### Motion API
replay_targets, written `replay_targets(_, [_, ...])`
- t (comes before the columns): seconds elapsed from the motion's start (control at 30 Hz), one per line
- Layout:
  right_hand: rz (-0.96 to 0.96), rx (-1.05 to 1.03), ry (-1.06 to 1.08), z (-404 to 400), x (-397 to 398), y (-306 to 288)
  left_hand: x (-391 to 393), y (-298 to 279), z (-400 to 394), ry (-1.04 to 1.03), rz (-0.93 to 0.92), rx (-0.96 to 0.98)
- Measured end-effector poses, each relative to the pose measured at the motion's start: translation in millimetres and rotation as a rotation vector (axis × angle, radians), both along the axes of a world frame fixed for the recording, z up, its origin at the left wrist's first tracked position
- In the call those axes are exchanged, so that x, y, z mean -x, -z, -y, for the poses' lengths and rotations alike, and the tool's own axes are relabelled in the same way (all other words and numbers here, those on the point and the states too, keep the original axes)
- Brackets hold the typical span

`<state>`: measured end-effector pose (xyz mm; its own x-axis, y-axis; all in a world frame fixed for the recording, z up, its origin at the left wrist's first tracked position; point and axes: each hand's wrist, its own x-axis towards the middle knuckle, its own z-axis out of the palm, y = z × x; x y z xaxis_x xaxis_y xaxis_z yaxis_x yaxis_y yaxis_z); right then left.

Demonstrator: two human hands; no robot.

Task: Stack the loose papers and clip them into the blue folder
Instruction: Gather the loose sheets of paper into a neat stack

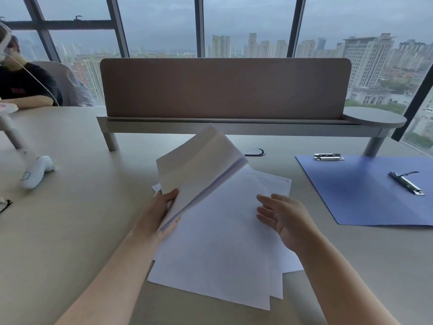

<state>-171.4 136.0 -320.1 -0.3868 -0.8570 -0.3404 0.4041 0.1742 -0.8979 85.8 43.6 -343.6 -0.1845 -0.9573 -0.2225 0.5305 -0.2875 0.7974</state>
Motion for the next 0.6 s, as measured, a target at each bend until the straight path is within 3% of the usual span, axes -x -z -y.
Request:
replay_targets(0.13, [-0.213,0.001,0.063,-0.5,5.6,-4.8,-0.7,-2.3,-2.8,-0.012,0.176,0.005])
replay_targets(0.33, [0.053,-0.031,0.096,-2.7,5.7,-10.1,-2.8,3.0,2.0,-0.039,0.165,-0.007])
replay_targets(0.47, [0.108,-0.030,0.074,-1.9,1.7,-5.3,-5.1,6.7,5.6,-0.036,0.190,-0.002])
replay_targets(0.53, [0.003,-0.014,-0.057,-4.6,-1.3,-2.5,-5.2,4.4,4.9,-0.034,0.210,0.005])
replay_targets(0.6, [-0.265,-0.020,-0.269,-9.6,-5.3,1.6,-3.4,-0.5,1.6,-0.033,0.221,0.022])
